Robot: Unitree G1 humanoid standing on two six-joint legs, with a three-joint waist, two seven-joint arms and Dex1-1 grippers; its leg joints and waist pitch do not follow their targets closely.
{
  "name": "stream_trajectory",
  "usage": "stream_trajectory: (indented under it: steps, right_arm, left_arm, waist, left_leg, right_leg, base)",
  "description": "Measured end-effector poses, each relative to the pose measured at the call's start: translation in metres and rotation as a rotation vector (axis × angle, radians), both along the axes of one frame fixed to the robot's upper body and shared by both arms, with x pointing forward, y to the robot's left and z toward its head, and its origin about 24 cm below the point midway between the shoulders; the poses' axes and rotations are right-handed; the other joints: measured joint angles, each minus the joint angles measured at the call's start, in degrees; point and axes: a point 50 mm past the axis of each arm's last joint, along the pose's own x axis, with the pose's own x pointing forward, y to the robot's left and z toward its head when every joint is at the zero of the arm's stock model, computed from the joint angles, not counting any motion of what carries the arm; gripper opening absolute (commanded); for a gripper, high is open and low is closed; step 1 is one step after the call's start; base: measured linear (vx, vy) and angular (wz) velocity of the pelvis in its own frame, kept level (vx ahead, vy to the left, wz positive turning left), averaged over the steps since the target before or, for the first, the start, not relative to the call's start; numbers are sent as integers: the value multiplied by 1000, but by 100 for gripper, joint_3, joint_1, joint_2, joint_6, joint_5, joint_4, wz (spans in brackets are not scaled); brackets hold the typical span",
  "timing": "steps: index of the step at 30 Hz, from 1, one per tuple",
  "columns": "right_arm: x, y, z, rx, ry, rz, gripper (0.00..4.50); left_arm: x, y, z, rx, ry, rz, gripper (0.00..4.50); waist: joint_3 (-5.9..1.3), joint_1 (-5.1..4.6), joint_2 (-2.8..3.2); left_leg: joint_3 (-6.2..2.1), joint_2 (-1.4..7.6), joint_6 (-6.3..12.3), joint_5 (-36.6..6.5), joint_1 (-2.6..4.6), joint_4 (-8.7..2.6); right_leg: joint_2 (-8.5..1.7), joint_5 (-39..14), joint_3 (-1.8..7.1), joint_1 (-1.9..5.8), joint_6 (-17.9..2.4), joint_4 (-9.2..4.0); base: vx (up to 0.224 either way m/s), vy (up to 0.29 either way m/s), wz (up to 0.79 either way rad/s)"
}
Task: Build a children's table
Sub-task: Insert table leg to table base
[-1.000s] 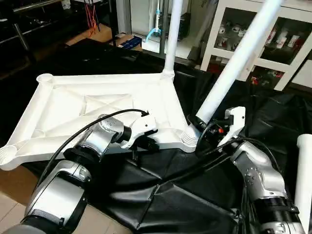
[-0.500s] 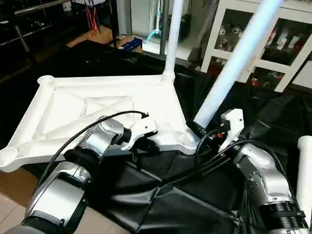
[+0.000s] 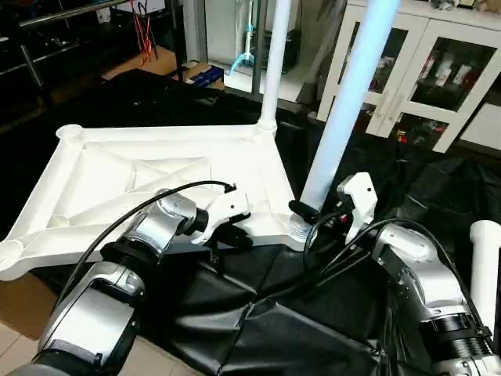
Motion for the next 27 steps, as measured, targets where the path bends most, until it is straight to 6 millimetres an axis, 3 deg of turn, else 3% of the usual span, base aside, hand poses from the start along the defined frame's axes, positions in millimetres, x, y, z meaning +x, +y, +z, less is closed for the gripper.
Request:
stream_trajectory:
  steps: [4, 11, 27]
  right_arm:
    - [6, 3, -2, 25, 32, -14, 184]
    - [8, 3, -6, 23, 60, -16, 184]
    - [8, 2, -5, 95, 36, -61, 184]
  left_arm:
    - [-1, 3, -1, 4, 4, 7, 0]
    - [-1, 3, -4, 21, 8, 9, 0]
    - [0, 3, -1, 11, -2, 11, 0]
  waist:
    - [-2, -61, -12]
    - [-12, -77, -32]
    - [22, -113, -8]
  left_leg:
    - [-6, -3, -7, -4, 28, -7]
    - [-23, -6, -11, -9, 46, -9]
    - [-24, -13, -8, -16, 48, -35]
  right_leg:
    - [0, -6, -1, 19, 9, -2]
    - [3, -14, -9, 21, 21, -36]
    - [4, -14, -10, 33, 21, -104]
  base:
    - [0, 0, 0]
    - [0, 0, 0]
    - [0, 0, 0]
